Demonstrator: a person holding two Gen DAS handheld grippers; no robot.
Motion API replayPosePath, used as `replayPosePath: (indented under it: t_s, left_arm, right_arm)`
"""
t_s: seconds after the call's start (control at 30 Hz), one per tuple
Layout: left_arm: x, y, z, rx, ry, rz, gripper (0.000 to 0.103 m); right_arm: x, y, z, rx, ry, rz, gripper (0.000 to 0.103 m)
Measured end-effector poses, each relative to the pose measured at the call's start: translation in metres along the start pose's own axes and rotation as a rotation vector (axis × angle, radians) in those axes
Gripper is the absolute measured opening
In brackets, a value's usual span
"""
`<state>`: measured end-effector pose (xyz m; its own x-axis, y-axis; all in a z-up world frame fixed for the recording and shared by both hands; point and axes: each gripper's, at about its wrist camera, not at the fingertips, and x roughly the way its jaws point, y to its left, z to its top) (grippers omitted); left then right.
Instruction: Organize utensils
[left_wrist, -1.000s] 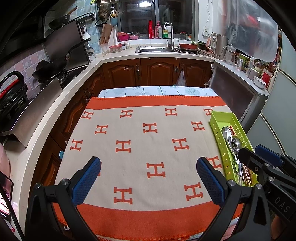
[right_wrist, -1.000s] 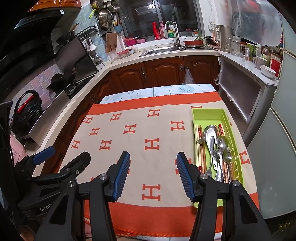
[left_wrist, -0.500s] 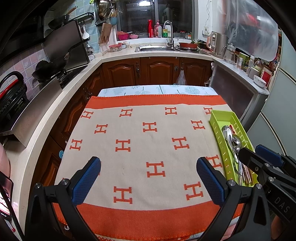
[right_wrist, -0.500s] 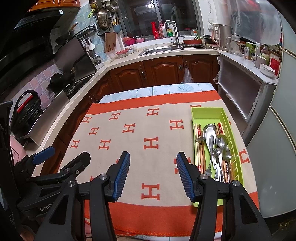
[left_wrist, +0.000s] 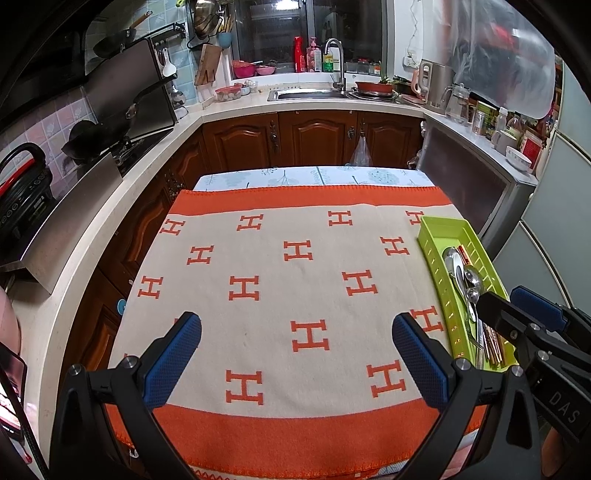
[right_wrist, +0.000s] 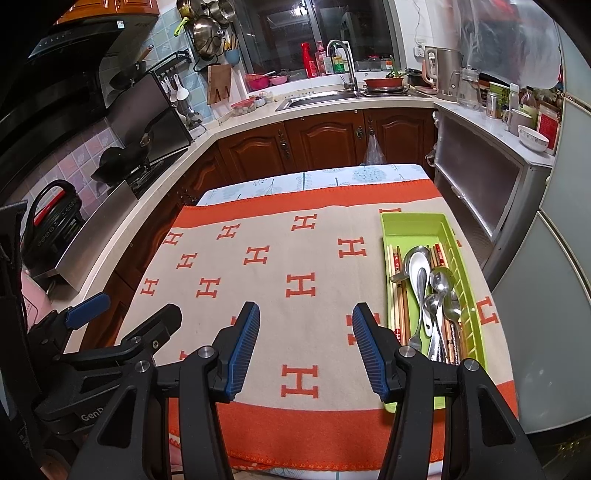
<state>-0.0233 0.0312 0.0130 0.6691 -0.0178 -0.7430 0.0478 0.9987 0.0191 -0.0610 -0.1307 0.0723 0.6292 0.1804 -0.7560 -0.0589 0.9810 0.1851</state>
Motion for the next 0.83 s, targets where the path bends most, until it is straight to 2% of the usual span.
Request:
replayPosePath:
  t_s: [0.83]
  left_arm:
    - [0.0036,0.0026,0.0015,0.010,0.013,-0.007,0.102]
  right_arm:
    - [0.0006,0.0003,0.0003,0.005,0.005,-0.001,0.053]
